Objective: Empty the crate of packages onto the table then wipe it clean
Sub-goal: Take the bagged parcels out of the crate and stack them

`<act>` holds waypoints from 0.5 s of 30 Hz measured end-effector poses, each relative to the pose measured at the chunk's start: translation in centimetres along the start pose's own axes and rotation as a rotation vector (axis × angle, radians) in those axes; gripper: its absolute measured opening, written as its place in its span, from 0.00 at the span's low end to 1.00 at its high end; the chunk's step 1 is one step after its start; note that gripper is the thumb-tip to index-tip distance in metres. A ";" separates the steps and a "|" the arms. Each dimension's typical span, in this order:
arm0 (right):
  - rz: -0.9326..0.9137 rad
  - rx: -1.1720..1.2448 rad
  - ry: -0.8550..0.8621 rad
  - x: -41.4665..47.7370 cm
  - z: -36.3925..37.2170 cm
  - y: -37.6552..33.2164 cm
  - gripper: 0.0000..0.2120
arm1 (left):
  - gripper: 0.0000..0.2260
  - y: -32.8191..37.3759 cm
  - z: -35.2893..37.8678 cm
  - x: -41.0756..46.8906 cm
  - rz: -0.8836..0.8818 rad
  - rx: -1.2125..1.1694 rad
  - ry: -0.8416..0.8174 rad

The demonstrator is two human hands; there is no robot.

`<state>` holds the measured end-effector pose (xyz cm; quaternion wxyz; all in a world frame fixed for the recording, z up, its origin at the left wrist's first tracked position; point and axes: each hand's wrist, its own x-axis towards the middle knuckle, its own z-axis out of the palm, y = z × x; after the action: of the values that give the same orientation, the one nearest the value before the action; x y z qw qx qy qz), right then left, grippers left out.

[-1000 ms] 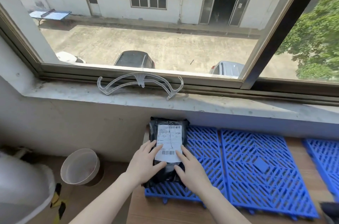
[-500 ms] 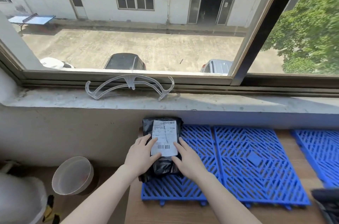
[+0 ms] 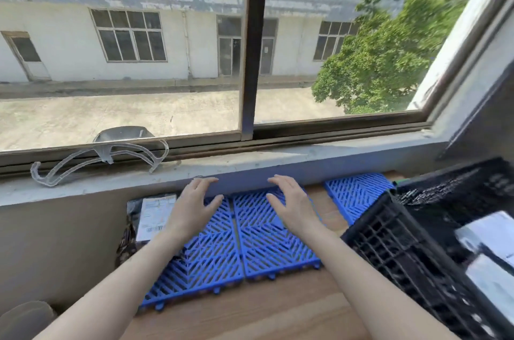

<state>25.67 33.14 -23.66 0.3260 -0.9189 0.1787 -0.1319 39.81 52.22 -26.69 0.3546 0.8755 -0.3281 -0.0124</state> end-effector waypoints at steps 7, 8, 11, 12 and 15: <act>0.099 -0.041 0.219 -10.7 -16.7 7.5 0.19 | 0.17 18.5 7.8 -2.1 0.199 -0.136 -0.021; 0.125 -0.057 0.243 -12.3 -18.6 8.8 0.19 | 0.16 20.9 9.1 -2.6 0.232 -0.160 -0.031; 0.221 -0.083 0.327 -16.4 -23.4 12.8 0.18 | 0.15 27.5 12.8 -4.0 0.325 -0.229 -0.067; 0.258 -0.077 0.347 -17.6 -24.7 14.2 0.18 | 0.15 29.3 14.0 -4.4 0.352 -0.243 -0.089; 0.361 -0.065 0.347 -20.2 -27.5 18.0 0.17 | 0.15 33.7 17.4 -4.7 0.430 -0.243 -0.169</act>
<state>-6.72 13.29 -17.14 0.2789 -0.8458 0.3974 -0.2212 12.65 26.37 -19.49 0.4228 0.7325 -0.5313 -0.0490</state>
